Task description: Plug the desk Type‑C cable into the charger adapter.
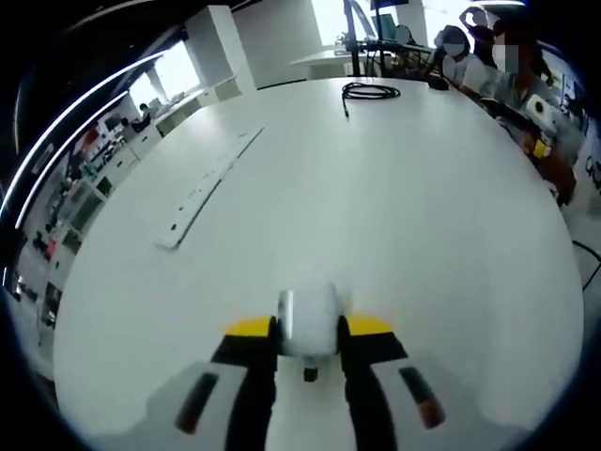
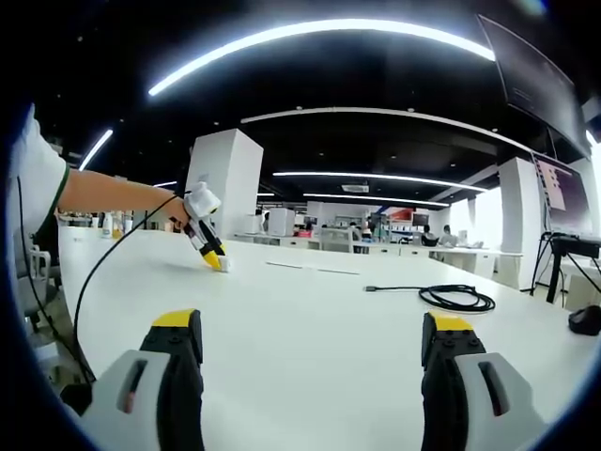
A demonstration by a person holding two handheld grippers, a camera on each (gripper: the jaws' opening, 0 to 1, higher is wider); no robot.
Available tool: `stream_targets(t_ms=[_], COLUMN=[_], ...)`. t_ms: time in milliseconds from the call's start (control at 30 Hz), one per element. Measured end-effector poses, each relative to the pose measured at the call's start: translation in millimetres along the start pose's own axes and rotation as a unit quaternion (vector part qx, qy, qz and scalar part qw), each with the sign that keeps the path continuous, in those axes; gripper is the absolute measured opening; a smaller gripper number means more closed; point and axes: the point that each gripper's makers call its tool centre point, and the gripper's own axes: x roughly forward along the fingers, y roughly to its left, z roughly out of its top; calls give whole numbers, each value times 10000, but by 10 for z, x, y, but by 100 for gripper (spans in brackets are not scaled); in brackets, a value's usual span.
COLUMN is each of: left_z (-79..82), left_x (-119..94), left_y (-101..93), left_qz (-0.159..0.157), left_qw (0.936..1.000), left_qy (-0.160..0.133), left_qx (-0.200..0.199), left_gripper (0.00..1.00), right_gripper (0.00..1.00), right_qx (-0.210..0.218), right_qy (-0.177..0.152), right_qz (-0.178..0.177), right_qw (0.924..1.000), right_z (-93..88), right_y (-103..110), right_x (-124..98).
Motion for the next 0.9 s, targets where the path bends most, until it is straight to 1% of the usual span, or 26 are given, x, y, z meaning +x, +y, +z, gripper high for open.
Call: stream_targets(t_ms=[67,133,200,267,300,333,400,467,667,733,867,900], left_z=[6,4,3,5,14,16,9,11,17,18,19,18], left_x=[-11,-11,-27,-35,-41,-45,-57,-70,-96,-104,-128,-128], left_y=[-69,-51,-134,-109,-15,3,-25,-133,-304,-303,-412,-402], left_qz=[-20,-28,-41,-48,-69,-80,-83,-91,-140,-169,-203,-210], left_qw=[10000,10000,10000,10000,10000,10000,10000,10000,9999,9999,9998,9998], left_qy=[-5,-11,-10,-9,-9,-7,-6,-9,-14,-8,3,5], left_qx=[-15,-15,-10,-13,-20,-19,-27,-13,-10,2,44,44], left_gripper=[24,24,24,24,24,24,24,24,24,24,24,24], right_gripper=[99,99,99,99,99,99,99,99,99,99,99,99], right_qx=[4,0,9,7,5,7,8,-6,0,10,36,37], right_qy=[-1,-8,-16,-15,-17,-29,-54,-67,-87,-81,-90,-91], right_qz=[1,5,10,11,11,9,13,4,-5,-4,-10,-10], right_qw=[10000,10000,10000,10000,10000,10000,10000,10000,10000,10000,10000,10000], right_z=[1,6,12,13,14,19,42,60,91,96,110,112], right_y=[1,1,2,4,4,4,4,0,-14,-13,-15,-14], right_x=[0,0,-1,-1,-2,-3,-4,-7,-15,-16,-18,-18])
